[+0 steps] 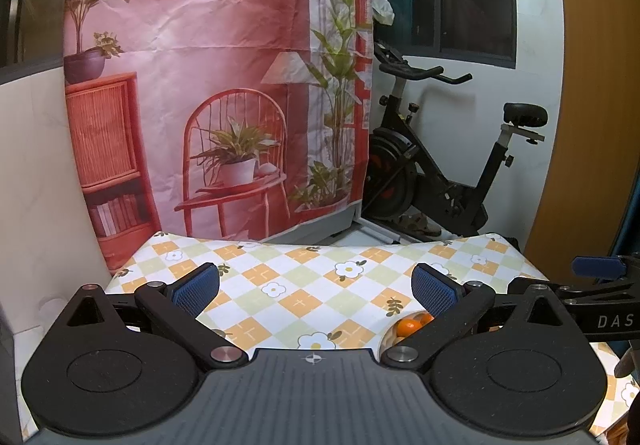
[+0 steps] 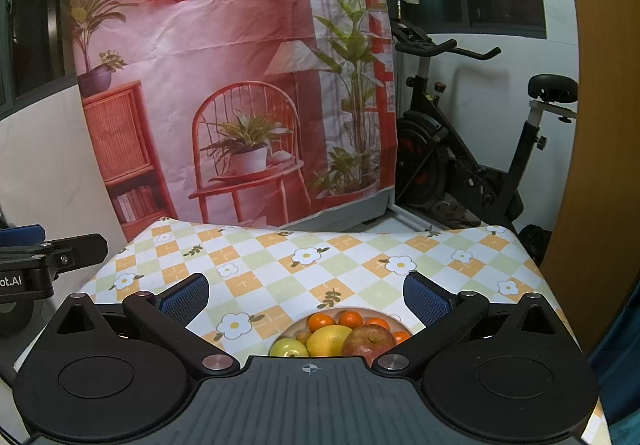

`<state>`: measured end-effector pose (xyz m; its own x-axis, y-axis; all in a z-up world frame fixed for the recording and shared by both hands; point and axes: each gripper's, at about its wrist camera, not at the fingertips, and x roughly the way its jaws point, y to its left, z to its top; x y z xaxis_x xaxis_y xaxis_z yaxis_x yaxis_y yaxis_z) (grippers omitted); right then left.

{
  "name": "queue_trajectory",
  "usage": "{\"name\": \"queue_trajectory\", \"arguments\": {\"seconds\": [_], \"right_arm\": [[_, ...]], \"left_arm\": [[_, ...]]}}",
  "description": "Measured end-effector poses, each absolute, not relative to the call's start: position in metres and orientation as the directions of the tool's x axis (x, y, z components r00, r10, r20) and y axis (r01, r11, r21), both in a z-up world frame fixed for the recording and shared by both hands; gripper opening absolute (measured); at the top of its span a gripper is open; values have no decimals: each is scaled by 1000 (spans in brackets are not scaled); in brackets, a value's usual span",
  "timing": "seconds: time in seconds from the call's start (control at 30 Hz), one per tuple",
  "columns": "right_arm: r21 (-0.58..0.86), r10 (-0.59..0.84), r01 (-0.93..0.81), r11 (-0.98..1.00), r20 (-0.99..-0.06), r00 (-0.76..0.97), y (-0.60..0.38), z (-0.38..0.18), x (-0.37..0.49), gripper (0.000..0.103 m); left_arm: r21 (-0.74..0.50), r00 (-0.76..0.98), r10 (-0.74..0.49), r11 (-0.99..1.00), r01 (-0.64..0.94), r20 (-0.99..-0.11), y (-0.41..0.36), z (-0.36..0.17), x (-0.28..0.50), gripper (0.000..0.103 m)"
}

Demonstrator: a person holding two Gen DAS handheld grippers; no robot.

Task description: Organize fruits

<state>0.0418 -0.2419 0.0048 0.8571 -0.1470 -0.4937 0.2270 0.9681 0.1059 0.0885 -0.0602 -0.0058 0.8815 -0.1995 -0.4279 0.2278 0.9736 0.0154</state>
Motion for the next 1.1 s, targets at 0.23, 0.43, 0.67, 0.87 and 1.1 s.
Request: {"name": "queue_trajectory", "arguments": {"seconds": [0.23,0.43,0.67,0.87,1.1], "right_arm": [[106,-145,225,969,-494,857,-242,5,42,103],[105,-145,225,969,-494,857,-241,5,42,103],[105,-145,225,969,-494,857,-241,5,42,103],[105,-145,225,969,-495,857,-241,5,42,103],[104,-145,225,969,-495,857,-240,5,42,103]], "left_arm": [[18,882,-201,973,230,-427,-61,-6,88,103],[22,884,-197,974,227,-424,-61,-6,86,103],[22,885,-197,974,227,-423,-61,-6,85,103],[22,885,-197,974,227,-423,-61,-6,85,103],[23,885,-197,974,227,-422,-61,-6,85,103]]}}
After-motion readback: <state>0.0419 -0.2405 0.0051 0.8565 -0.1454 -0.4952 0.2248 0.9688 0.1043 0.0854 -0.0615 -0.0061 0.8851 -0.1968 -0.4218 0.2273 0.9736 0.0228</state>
